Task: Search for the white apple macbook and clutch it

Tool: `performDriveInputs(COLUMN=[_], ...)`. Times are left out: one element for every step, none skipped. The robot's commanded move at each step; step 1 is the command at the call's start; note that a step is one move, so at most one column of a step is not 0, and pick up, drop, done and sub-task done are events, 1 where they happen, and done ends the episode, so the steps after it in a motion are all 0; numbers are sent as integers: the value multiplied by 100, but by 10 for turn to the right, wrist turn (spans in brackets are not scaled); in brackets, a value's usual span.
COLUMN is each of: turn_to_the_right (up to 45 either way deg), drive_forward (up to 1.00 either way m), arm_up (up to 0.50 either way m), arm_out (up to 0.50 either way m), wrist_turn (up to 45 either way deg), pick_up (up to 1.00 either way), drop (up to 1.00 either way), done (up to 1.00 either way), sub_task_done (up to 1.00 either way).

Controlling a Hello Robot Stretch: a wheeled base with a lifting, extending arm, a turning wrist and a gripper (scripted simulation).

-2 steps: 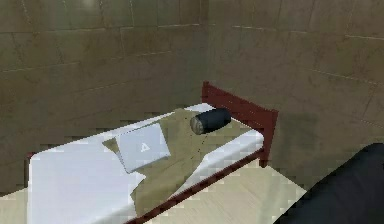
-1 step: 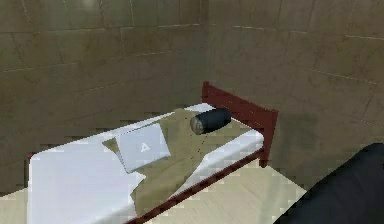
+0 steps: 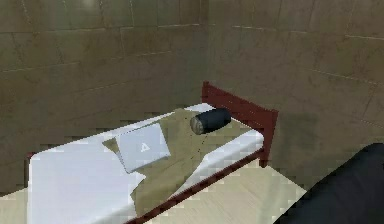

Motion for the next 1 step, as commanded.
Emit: performDriveInputs(turn_to_the_right=[0], drive_forward=[0], arm_up=[0], arm_out=[0], wrist_turn=[0], pick_up=[0], drop=[0], done=[100], sub_task_done=[0])
